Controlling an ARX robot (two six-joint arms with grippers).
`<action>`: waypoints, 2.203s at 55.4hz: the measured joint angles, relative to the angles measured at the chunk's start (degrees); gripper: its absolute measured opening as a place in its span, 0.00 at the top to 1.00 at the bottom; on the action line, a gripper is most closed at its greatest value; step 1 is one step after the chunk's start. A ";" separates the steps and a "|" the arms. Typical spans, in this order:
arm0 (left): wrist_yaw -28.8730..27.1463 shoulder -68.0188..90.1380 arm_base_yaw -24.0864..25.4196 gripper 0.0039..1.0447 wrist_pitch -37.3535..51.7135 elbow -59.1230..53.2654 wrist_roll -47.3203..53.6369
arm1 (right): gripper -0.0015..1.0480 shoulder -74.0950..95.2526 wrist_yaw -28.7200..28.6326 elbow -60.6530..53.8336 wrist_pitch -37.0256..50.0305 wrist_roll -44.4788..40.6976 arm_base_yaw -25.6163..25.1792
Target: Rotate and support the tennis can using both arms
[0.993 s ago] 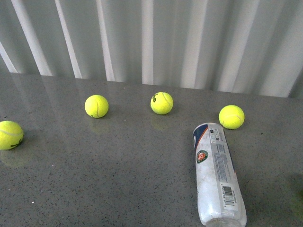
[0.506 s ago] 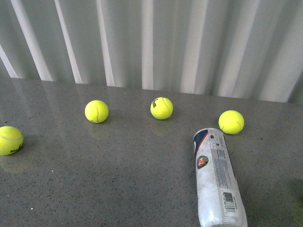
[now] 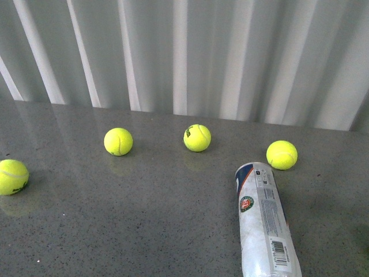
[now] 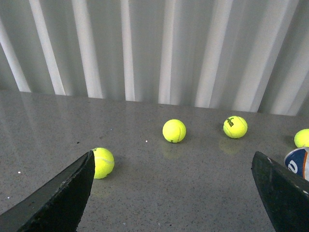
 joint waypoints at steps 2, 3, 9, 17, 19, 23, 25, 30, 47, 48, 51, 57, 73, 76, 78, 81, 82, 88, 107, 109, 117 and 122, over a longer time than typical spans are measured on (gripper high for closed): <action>0.02 0.00 0.00 0.06 0.00 0.00 0.02 | 0.07 4.37 0.02 2.82 0.92 2.27 -0.59; 0.02 0.00 0.00 0.06 0.00 0.00 0.00 | 0.07 7.34 -0.66 4.74 0.92 3.78 -0.96; 0.02 0.00 0.00 0.06 -0.02 0.00 0.00 | 0.07 22.67 -1.81 14.23 -2.03 11.37 -0.70; 0.02 0.00 0.00 0.06 -0.02 0.00 0.00 | 0.07 40.96 -2.08 24.68 -9.09 16.31 4.13; 0.02 0.00 0.00 0.06 -0.02 0.00 0.00 | 0.07 43.95 -2.03 26.36 -10.49 16.39 5.73; 0.04 0.00 0.00 0.06 -0.02 0.00 0.02 | 0.07 49.68 -2.71 29.64 -13.97 16.17 9.46; 0.02 0.00 0.00 0.06 -0.02 0.00 0.00 | 0.07 51.74 -2.97 30.75 -15.37 15.89 11.08; 0.02 0.00 0.00 0.06 -0.02 0.00 0.00 | 0.07 57.11 -3.63 33.09 -18.67 13.51 16.15; 0.04 -0.02 0.00 0.06 -0.02 0.00 0.02 | 0.07 66.49 -3.45 34.93 -18.80 2.49 26.38; 0.02 -0.02 0.00 0.06 -0.02 0.00 0.02 | 0.07 66.88 -4.02 35.06 -18.43 2.49 26.53; 0.02 -0.02 0.00 0.06 -0.02 0.00 0.02 | 0.07 67.78 -4.92 35.45 -18.14 2.69 26.80; 0.02 0.00 0.00 0.06 -0.02 0.00 0.00 | 0.07 70.18 -5.92 36.35 -17.59 3.45 27.28; 0.02 -0.02 0.00 0.06 -0.02 0.00 0.00 | 0.07 78.18 -4.59 39.45 -15.54 6.91 28.17; 0.02 -0.02 0.00 0.06 -0.02 0.00 0.00 | 0.07 78.99 -4.13 39.43 -14.40 7.30 28.50; 0.02 -0.02 0.00 0.06 -0.02 0.00 0.00 | 0.07 79.28 -3.87 39.36 -13.84 7.50 28.70; 0.02 -0.02 0.00 0.06 -0.02 0.00 0.00 | 0.07 79.49 -3.41 39.04 -13.00 7.56 28.96; 0.02 -0.02 0.00 0.06 -0.02 0.00 0.00 | 0.08 79.49 -3.08 38.91 -12.94 7.58 29.05; 0.02 -0.02 0.00 0.06 -0.02 0.00 0.00 | 0.22 79.49 -2.64 38.77 -12.87 7.50 29.22; 0.04 -0.02 0.00 0.06 -0.02 0.00 0.00 | 0.60 79.28 -1.95 38.77 -13.40 7.28 29.09; 0.02 -0.02 0.00 0.06 -0.02 0.00 0.02 | 0.63 79.25 -1.90 38.77 -13.40 7.30 29.07; 0.02 -0.02 0.00 0.06 -0.02 0.00 0.00 | 0.74 78.75 -1.88 38.77 -13.42 7.28 28.94; 0.02 -0.02 0.00 0.06 -0.02 0.00 0.00 | 0.80 78.14 -1.84 38.49 -13.42 7.32 28.94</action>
